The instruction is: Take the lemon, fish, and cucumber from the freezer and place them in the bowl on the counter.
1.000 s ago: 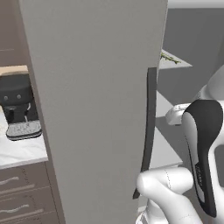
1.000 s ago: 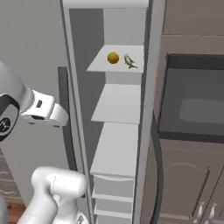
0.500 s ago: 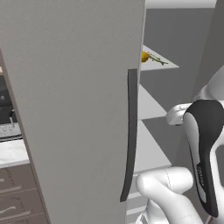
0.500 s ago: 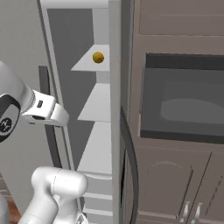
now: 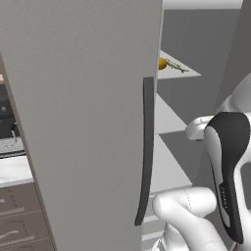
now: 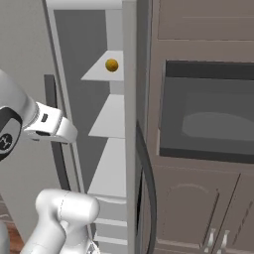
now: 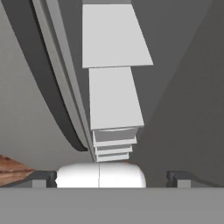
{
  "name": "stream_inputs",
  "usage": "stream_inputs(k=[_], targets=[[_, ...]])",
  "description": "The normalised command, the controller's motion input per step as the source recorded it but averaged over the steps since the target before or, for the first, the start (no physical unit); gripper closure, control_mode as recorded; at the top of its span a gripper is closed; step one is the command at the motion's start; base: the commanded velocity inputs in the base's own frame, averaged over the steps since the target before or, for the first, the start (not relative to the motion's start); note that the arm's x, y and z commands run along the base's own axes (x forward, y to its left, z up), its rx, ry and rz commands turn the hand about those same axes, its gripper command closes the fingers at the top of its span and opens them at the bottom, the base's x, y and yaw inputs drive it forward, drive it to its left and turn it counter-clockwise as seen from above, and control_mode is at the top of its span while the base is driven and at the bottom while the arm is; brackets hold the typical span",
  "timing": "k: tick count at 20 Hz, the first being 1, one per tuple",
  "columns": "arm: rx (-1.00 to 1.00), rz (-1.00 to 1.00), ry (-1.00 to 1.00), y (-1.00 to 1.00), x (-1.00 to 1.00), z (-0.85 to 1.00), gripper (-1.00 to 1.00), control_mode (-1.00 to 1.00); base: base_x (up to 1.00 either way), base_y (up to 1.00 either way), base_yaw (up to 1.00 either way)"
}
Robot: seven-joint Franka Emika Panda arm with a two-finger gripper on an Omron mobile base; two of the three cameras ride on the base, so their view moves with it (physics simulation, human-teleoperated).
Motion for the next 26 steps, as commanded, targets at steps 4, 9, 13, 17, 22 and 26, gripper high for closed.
stream_inputs(k=[4, 9, 13, 17, 22, 26], targets=[[0.0, 0.0, 0.0, 0.0, 0.0, 0.0, -1.0, 1.0, 0.36, -0.71, 0.0], [0.0, 0.0, 0.0, 0.0, 0.0, 0.0, -1.0, 1.0, 0.4, -0.73, 0.0], [0.0, 0.0, 0.0, 0.0, 0.0, 0.0, -1.0, 1.0, 0.49, -0.64, 0.0], [0.0, 0.0, 0.0, 0.0, 0.0, 0.0, -1.0, 1.0, 0.61, -0.41, 0.0], [0.0, 0.0, 0.0, 0.0, 0.0, 0.0, -1.0, 1.0, 0.68, -0.21, -0.1], [0.0, 0.0, 0.0, 0.0, 0.0, 0.0, -1.0, 1.0, 0.58, -0.26, -0.11]])
